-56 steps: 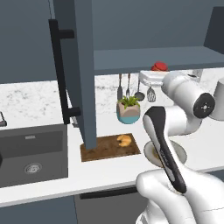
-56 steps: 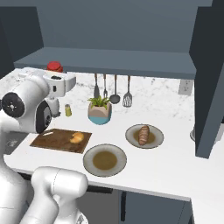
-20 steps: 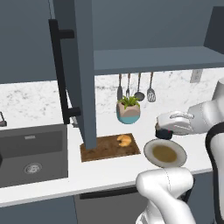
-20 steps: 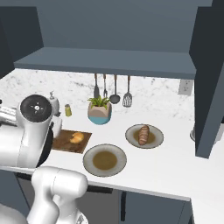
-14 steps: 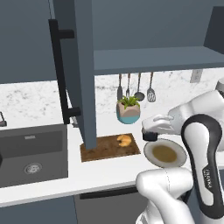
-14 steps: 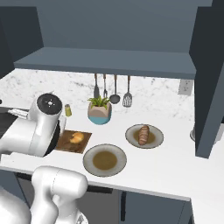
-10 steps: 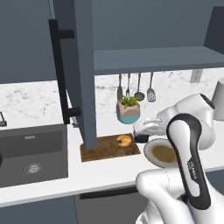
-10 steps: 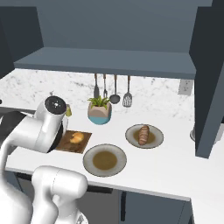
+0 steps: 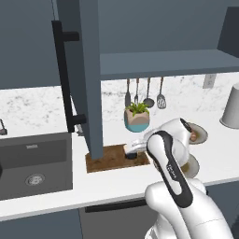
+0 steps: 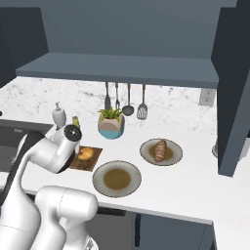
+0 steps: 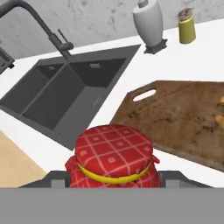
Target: From the different types of pastries on the counter, select a croissant and place it on the cutting board. Then retrieve a jar of jam from the cabinet and place it alongside the croissant on the cutting board.
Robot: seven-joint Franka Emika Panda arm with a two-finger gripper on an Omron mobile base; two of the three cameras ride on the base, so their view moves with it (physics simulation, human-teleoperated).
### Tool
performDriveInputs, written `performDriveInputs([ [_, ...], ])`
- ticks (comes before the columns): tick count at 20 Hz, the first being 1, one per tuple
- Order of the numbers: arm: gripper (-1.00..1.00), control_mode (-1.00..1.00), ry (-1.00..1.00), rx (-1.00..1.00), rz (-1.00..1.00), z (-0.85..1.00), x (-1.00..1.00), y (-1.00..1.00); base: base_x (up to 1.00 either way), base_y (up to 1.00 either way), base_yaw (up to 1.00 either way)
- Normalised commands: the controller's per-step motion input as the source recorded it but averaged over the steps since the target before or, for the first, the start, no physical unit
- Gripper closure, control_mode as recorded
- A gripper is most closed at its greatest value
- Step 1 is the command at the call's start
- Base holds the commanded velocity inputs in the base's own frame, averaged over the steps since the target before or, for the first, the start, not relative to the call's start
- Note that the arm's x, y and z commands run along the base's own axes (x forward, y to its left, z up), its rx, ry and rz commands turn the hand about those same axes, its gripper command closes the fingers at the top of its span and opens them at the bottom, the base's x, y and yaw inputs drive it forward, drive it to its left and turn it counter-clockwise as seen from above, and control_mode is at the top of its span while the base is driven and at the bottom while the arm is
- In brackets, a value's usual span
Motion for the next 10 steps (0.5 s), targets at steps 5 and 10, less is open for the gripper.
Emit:
performDriveInputs([
  [5,1.00,-1.00,-0.30,0.00,0.07,-0.01,0.43,0.02,0.00,0.00,0.00],
  [10,1.00,-1.00,-0.04,0.00,0.01,-0.11,0.00,0.00,0.00,0.00,0.00],
])
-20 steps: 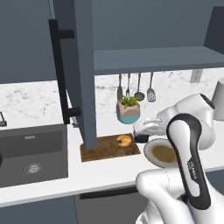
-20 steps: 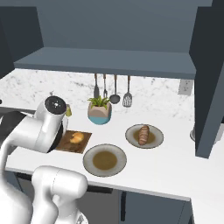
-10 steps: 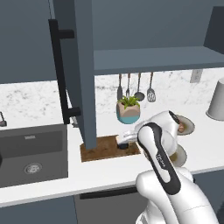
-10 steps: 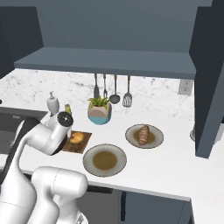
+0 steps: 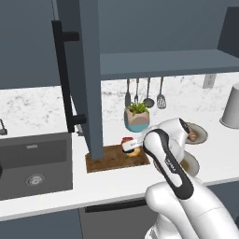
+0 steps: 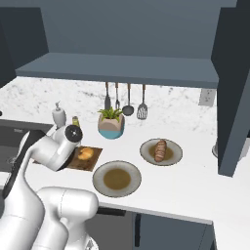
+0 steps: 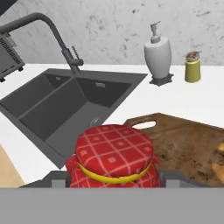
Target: From the different types of pastries on the counter, select a croissant and place it on the cutting board. Then retrieve a jar of jam from the cabinet and place it alongside the croissant on the cutting board.
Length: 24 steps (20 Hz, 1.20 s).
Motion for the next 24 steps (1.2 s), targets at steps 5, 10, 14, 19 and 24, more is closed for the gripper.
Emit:
performDriveInputs([
  [5,1.00,-1.00,-0.12,0.00,0.00,-0.56,0.09,0.17,0.00,0.00,0.00],
  [10,1.00,-1.00,-0.19,0.00,0.03,-0.63,0.17,0.08,0.00,0.00,0.00],
  [14,1.00,-1.00,-0.21,0.02,0.03,-0.64,0.07,-0.01,0.00,0.00,0.00],
  [19,1.00,-1.00,-0.12,0.03,0.00,-0.82,0.00,-0.12,0.00,0.00,0.00],
  [24,1.00,-1.00,-0.11,0.01,0.00,-0.87,0.00,-0.10,0.00,0.00,0.00],
])
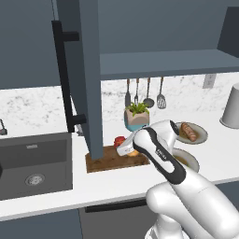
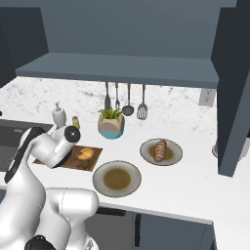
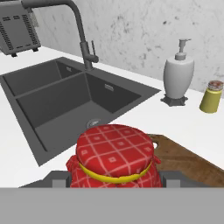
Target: From the different types of pastries on the counter, select a croissant and place it on the cutting board. Then retrieve a jar of jam from the cabinet and place it alongside the croissant on the cutting board.
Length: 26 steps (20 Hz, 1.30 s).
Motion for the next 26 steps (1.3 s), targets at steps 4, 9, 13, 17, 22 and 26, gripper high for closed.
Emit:
performDriveInputs([
  [4,1.00,-1.00,-0.15,0.02,0.00,-0.92,0.00,-0.04,0.00,0.00,0.00],
  [9,1.00,-1.00,-0.16,0.06,0.00,-0.94,0.00,-0.06,0.00,0.00,0.00],
  [13,1.00,-1.00,-0.08,0.05,0.00,-0.83,0.00,-0.10,0.00,0.00,0.00],
  [17,1.00,-1.00,-0.01,0.03,0.00,-0.64,-0.04,-0.12,0.00,0.00,0.00],
  [22,1.00,-1.00,0.00,0.02,0.00,-0.45,0.00,-0.15,0.00,0.00,0.00],
  [26,1.00,-1.00,0.00,0.08,0.00,-0.64,0.00,-0.09,0.00,0.00,0.00],
])
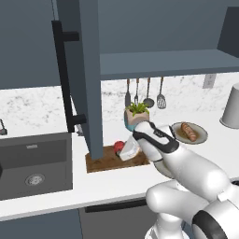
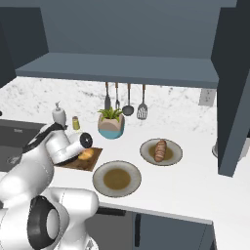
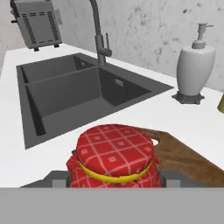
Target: From the different types of pastries on the counter, select a croissant and place it on the cutting board. Then retrieve a jar of jam from the cabinet and place it alongside the croissant on the cutting board.
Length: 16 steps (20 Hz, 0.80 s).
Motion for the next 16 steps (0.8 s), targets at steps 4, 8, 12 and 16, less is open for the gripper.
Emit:
performDriveInputs([
  [4,1.00,-1.00,0.00,0.12,0.00,-0.63,0.00,-0.01,0.00,0.00,0.00],
  [8,1.00,-1.00,0.00,0.07,0.00,-0.44,0.00,-0.01,0.00,0.00,0.00],
  [12,1.00,-1.00,0.00,0.05,0.00,-0.24,0.00,-0.01,0.00,0.00,0.00],
  [16,-1.00,-1.00,0.00,0.02,0.00,-0.20,0.00,0.00,0.00,0.00,0.00],
])
